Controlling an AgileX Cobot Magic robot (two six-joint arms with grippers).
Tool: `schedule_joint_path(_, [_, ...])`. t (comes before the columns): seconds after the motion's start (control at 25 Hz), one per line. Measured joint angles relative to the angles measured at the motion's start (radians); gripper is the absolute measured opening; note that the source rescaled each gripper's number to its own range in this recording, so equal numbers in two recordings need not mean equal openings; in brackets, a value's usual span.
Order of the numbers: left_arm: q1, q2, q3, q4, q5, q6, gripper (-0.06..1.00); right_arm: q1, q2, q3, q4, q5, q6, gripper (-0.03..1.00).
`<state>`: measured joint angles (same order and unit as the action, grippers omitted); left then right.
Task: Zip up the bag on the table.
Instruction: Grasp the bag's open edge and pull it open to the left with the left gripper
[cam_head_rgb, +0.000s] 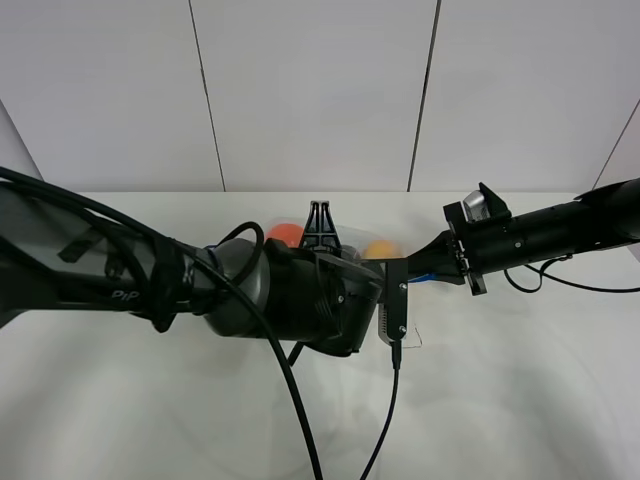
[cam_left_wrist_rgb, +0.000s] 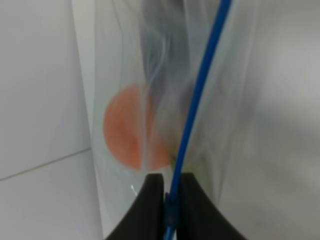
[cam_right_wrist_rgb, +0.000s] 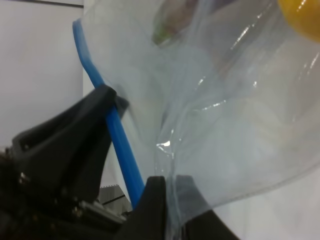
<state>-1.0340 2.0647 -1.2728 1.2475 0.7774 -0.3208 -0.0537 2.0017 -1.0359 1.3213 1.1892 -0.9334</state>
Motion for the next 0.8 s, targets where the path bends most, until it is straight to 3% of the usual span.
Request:
schedule_joint_path(0.2, [0.034,-0.003,0.000,-0.037,0.001,0.038,0.00,-0.036,0.000,0.000,-0.004,0.008,0.001,0.00])
schedule_joint_path(0.8, [0.122,-0.014,0.022,-0.040,0.003,0.046,0.00,-0.047,0.000,0.000,-0.012,0.012,0.001,0.00])
